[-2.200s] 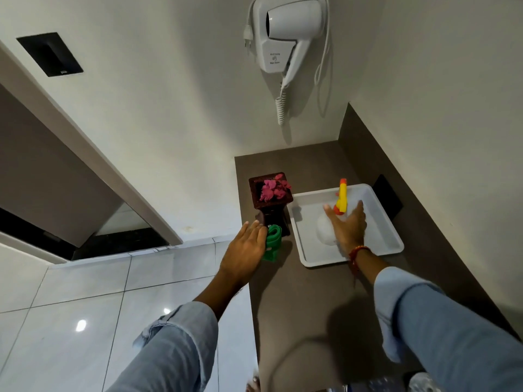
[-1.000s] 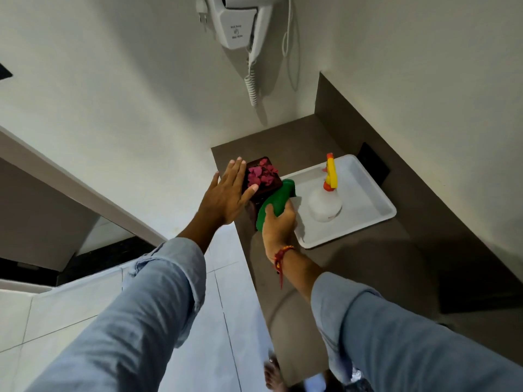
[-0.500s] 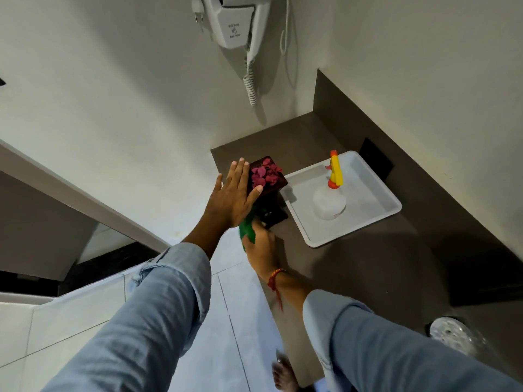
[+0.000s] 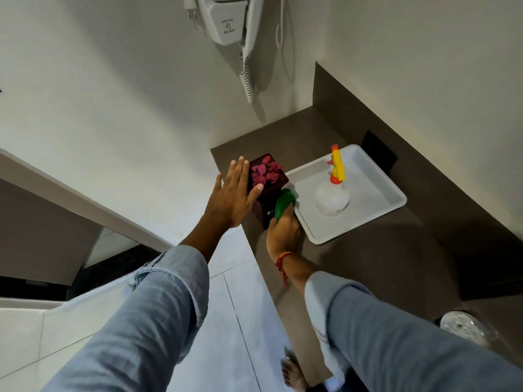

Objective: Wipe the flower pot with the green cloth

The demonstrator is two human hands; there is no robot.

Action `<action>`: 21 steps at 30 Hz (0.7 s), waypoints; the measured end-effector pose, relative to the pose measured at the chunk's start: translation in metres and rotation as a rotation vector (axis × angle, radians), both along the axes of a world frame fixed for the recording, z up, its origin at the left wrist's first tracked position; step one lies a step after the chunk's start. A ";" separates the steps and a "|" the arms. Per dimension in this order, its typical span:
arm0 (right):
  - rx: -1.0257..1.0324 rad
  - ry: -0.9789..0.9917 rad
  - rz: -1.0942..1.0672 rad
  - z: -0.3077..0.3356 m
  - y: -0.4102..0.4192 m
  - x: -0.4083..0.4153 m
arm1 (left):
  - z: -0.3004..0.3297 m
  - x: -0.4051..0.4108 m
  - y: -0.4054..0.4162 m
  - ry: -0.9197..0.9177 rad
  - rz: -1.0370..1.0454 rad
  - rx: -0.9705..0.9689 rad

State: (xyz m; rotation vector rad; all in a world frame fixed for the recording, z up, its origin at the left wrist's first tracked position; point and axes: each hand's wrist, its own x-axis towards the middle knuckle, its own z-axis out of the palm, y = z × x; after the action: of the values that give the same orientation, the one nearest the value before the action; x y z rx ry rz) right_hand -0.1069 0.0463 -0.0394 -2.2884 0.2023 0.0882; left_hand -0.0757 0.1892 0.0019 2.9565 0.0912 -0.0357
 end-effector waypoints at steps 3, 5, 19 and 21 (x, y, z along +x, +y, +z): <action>-0.006 0.053 0.020 -0.009 0.024 0.001 | -0.003 0.000 0.001 -0.003 0.011 -0.005; 0.007 0.101 0.012 -0.016 0.034 -0.001 | -0.003 0.000 0.001 -0.001 0.022 -0.011; 0.179 0.144 0.596 -0.030 0.009 -0.019 | 0.004 -0.002 -0.001 0.043 0.006 -0.004; 0.250 0.171 0.601 -0.021 -0.002 -0.016 | 0.008 -0.001 -0.001 0.070 0.008 0.004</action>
State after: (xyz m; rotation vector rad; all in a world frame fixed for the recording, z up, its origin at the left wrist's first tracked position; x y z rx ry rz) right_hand -0.1234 0.0445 -0.0608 -2.0197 -0.3948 0.5847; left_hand -0.0768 0.1877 0.0099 2.9585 0.1129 -0.1376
